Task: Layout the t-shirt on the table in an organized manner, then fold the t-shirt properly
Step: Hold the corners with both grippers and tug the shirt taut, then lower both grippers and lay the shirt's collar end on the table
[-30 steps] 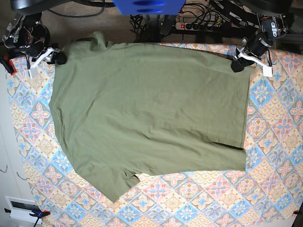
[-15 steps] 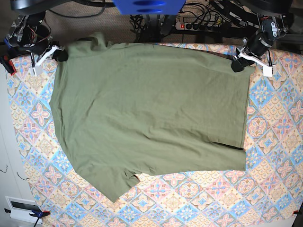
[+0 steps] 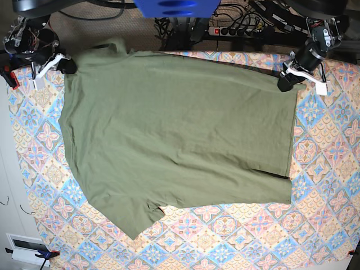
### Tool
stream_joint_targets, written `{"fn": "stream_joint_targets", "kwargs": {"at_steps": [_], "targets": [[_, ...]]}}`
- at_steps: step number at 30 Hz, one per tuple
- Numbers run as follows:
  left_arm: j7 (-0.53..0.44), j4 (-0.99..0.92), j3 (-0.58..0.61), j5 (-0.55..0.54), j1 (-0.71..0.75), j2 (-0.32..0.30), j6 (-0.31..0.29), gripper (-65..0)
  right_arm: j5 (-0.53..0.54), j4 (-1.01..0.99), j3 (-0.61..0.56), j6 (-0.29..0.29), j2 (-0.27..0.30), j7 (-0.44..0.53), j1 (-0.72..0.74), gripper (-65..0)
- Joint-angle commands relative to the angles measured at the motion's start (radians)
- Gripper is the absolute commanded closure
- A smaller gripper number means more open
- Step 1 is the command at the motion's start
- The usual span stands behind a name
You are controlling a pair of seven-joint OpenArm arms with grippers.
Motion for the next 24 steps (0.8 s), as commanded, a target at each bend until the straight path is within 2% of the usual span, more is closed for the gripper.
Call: {"fn": "stream_joint_targets", "kwargs": {"at_steps": [1,11,16,24], "targets": [[-0.005,0.016,-0.004,-0.015,-0.006,-0.008,-0.011,0.0,0.022,0.014,0.005,0.003,0.021,0.018,-0.005,-3.3],[-0.01,0.018,-0.006,-0.017,-0.078,0.002,-0.016,0.0,0.022,0.024,0.013,0.003,0.023,0.018,-0.025,-3.2],[-0.002,0.015,-0.053,-0.015,-0.143,0.06,-0.016,0.0,0.022,0.013,0.006,0.003,0.023,0.018,0.092,-3.2],[-0.01,0.009,-0.055,-0.015,-0.21,0.068,-0.016,0.0,0.022,-0.001,0.003,0.003,0.023,0.018,0.233,-3.2]]}}
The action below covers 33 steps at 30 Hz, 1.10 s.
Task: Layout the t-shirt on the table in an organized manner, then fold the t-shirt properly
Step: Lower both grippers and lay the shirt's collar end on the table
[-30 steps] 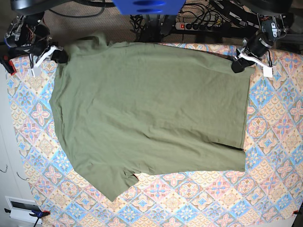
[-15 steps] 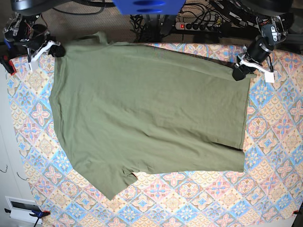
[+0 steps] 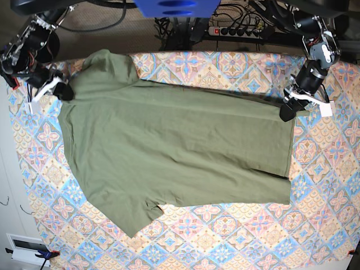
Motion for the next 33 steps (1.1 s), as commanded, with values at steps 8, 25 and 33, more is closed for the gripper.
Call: {"fn": "stream_joint_targets", "kwargs": {"at_steps": [8,25,33], "targets": [[-0.017,-0.109,-0.009,-0.014,-0.098,-0.008,-0.007,0.0,0.026,-0.12,-0.062,0.003,0.023,0.029,0.135,-3.3],[-0.048,-0.276,-0.009,-0.008,-0.156,-0.007,-0.007,0.0,-0.201,-0.234,-0.059,0.003,0.015,0.029,0.292,-5.4],[-0.074,-0.351,-0.009,0.055,-0.182,-0.007,-0.007,0.0,-0.218,-0.223,-0.033,0.003,0.015,0.029,0.282,-34.5]]}}
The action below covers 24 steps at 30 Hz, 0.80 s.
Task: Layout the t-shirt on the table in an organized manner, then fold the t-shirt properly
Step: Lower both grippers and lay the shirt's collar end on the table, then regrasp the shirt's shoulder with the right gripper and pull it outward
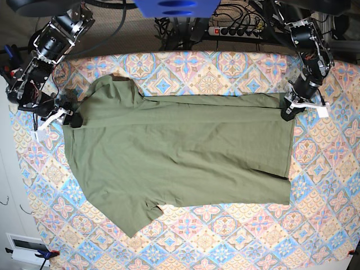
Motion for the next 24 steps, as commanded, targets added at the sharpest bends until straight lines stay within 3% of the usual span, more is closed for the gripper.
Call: {"fn": "stream_joint_targets", "kwargs": {"at_steps": [1,5,10,14,21,24], "targets": [[-0.018,0.006,-0.006,-0.02,-0.013,-0.016,-0.015,-1.2,0.018,0.018,0.017,0.003,0.021,0.012,0.003,-36.8],[-0.018,0.003,-0.006,-0.027,-0.013,-0.016,-0.015,-2.4,0.1,0.129,0.023,0.003,0.022,0.012,-0.096,-43.6],[-0.018,0.003,-0.005,-0.027,-0.013,-0.013,-0.015,-2.2,0.179,0.274,0.018,0.003,0.024,0.012,-0.231,-43.9],[-0.018,0.002,-0.005,-0.027,-0.013,-0.013,-0.015,-2.2,0.183,0.3,0.009,0.003,0.021,0.012,-0.301,-43.9],[-0.014,0.002,-0.005,-0.028,-0.012,-0.013,-0.015,-2.2,0.178,0.291,-0.132,0.003,0.018,0.017,-0.317,-43.9],[-0.013,0.002,-0.005,-0.03,-0.009,-0.013,-0.015,-2.2,0.178,0.29,-0.172,0.003,-0.011,0.043,-0.317,-43.9]]}}
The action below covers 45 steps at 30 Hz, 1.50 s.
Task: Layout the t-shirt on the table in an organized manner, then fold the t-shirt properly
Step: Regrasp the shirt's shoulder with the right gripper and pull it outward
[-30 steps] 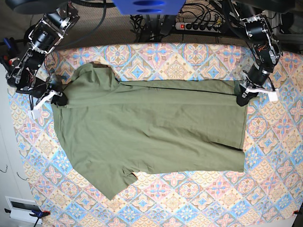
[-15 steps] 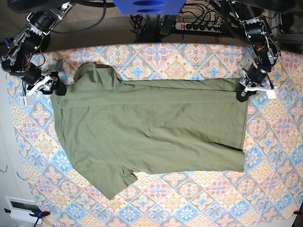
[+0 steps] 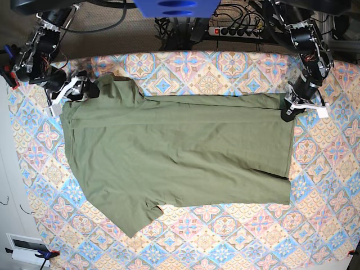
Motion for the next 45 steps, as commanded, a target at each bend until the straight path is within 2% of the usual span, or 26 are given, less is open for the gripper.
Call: {"fn": "stream_joint_targets", "kwargs": {"at_steps": [1,4,8,14,15,22,28,31,36,42,45], "targets": [[-0.01,0.014,-0.005,-0.022,-0.006,-0.013,-0.011,-2.2,0.021,0.012,-0.014,0.003,0.008,0.018,0.009,-43.9],[-0.01,0.014,-0.005,-0.022,-0.006,-0.013,-0.011,-2.2,-0.018,0.011,-0.06,0.003,0.008,0.023,0.013,-43.5],[-0.01,0.014,-0.005,-0.022,-0.006,-0.013,-0.011,-2.2,-0.022,0.011,-0.093,0.003,0.008,0.023,0.012,-34.3],[-0.008,0.014,-0.005,-0.022,-0.006,-0.013,-0.011,-2.2,-0.019,0.031,-0.096,0.003,0.008,0.004,0.007,-5.2],[-0.008,0.014,-0.005,-0.022,-0.006,-0.013,-0.011,-2.2,-0.007,0.032,-0.096,0.003,0.008,-0.003,0.007,-2.0],[-0.01,0.014,-0.005,-0.022,-0.006,-0.013,-0.011,-2.2,0.193,0.037,-0.094,0.003,0.015,-0.009,0.023,-2.4],[-0.01,0.014,-0.003,-0.019,-0.006,-0.013,-0.011,-2.2,0.217,0.029,-0.093,0.003,0.023,-0.008,0.153,-2.4],[-0.01,0.014,-0.002,-0.02,-0.006,-0.013,-0.011,-2.2,0.202,0.025,-0.096,0.003,0.023,-0.006,0.257,-2.4],[-0.008,0.014,-0.002,-0.02,-0.004,-0.013,-0.011,-2.2,0.09,-0.097,-0.1,0.003,0.023,-0.006,0.35,-2.6],[-0.008,0.014,-0.002,-0.022,-0.004,-0.013,-0.011,-2.2,-0.022,-0.203,-0.102,0.003,0.023,-0.012,0.359,-2.9],[-0.01,0.014,-0.002,-0.02,-0.004,-0.013,-0.011,-2.2,-0.025,-0.187,-0.103,0.003,0.023,-0.011,0.322,-7.7]]}}
